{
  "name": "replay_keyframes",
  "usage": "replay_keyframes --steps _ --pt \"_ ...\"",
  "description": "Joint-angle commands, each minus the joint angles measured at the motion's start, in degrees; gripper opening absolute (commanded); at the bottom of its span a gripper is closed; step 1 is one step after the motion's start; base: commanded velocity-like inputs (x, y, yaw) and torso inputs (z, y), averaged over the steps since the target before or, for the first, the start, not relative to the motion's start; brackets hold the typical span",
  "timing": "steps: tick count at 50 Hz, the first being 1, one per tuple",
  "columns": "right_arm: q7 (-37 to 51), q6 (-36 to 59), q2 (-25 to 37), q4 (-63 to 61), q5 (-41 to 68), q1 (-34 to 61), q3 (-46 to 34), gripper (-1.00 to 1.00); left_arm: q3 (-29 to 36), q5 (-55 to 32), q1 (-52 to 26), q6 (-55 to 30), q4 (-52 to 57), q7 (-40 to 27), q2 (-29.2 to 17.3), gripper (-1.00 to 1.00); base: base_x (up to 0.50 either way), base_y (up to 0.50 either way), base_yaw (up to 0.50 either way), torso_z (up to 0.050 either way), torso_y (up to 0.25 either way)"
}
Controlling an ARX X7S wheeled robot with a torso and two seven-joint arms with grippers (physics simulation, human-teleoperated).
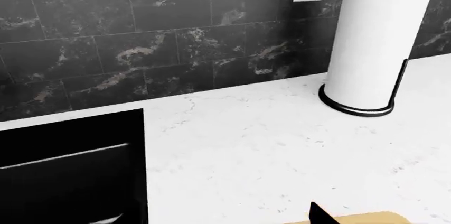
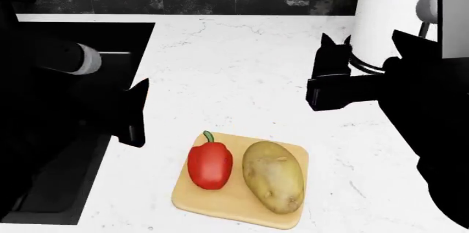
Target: Pick the vegetables from the sink and place them on the cutting board.
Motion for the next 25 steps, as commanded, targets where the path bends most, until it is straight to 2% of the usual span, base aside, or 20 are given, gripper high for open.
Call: replay_keyframes --steps 1,4,9,15,25 --pt "-3.19 -7.69 2.18 -1.98 -2.88 -6.38 4.48 1.0 -3.32 0.53 -1.48 1.58 0.06 -1.69 -4.75 1.0 0.0 0.0 0.0 0.0 0.0" --pt "-3.85 -5.79 2.75 -2.07 -1.29 -4.29 3.79 1.0 -4.1 -0.44 -4.17 -0.01 -0.67 -1.56 -5.6 1.0 0.0 0.0 0.0 0.0 0.0" --pt "-3.72 -0.34 2.52 1.77 0.11 6.28 0.63 1.0 -3.98 -2.09 -10.37 -4.84 -4.36 -0.37 -4.72 1.0 0.0 0.0 0.0 0.0 0.0" --pt "-5.71 1.04 1.86 4.52 -1.12 11.77 -1.82 1.0 -3.99 -3.0 -13.24 -6.89 -6.02 -0.43 -3.64 1.0 0.0 0.0 0.0 0.0 0.0" --pt "-7.51 0.15 1.6 5.13 -2.46 13.38 -2.88 1.0 -5.56 -5.46 -16.8 -8.72 -6.93 -1.39 -4.14 1.0 0.0 0.0 0.0 0.0 0.0"
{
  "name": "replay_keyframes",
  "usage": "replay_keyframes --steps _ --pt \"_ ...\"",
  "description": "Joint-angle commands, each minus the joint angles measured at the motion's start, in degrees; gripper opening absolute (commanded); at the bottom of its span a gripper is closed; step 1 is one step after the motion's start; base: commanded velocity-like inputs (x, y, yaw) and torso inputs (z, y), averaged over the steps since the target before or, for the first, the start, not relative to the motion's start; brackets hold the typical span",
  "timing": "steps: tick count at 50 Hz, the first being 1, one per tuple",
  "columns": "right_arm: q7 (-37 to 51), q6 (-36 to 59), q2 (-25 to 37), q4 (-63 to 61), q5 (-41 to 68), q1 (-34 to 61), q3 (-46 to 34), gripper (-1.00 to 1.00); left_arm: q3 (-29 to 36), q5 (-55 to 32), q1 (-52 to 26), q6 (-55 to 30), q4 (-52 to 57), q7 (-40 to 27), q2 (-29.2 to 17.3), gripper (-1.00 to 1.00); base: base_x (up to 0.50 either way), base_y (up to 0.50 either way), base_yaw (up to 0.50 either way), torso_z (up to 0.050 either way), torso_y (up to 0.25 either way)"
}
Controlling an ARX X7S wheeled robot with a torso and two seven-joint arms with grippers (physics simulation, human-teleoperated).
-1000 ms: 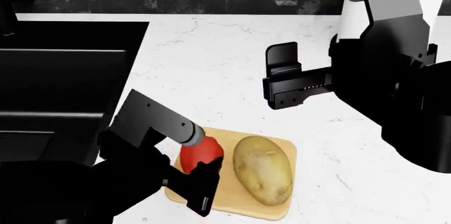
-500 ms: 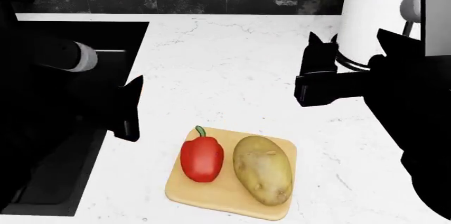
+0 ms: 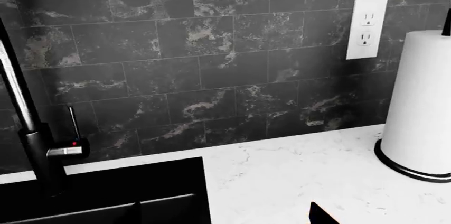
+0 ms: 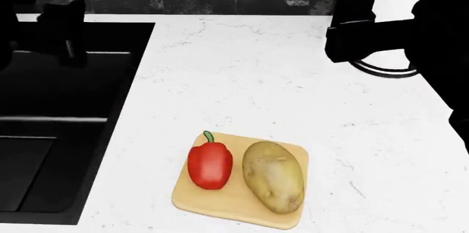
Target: Pick the vegetables from the sink and place them on the cutting board.
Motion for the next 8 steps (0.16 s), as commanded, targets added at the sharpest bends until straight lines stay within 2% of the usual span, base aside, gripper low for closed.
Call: replay_keyframes --steps 1,8 --pt "-2.18 0.21 0.11 1.34 -1.26 4.34 -1.66 1.0 -1.48 -2.35 -5.01 -2.75 -2.09 -0.75 -0.18 1.0 0.0 0.0 0.0 0.0 0.0" --pt "-3.23 -0.25 0.09 2.23 -2.98 7.42 -2.63 1.0 -1.98 -3.11 -10.28 -5.04 -4.43 -0.08 1.52 1.0 0.0 0.0 0.0 0.0 0.0"
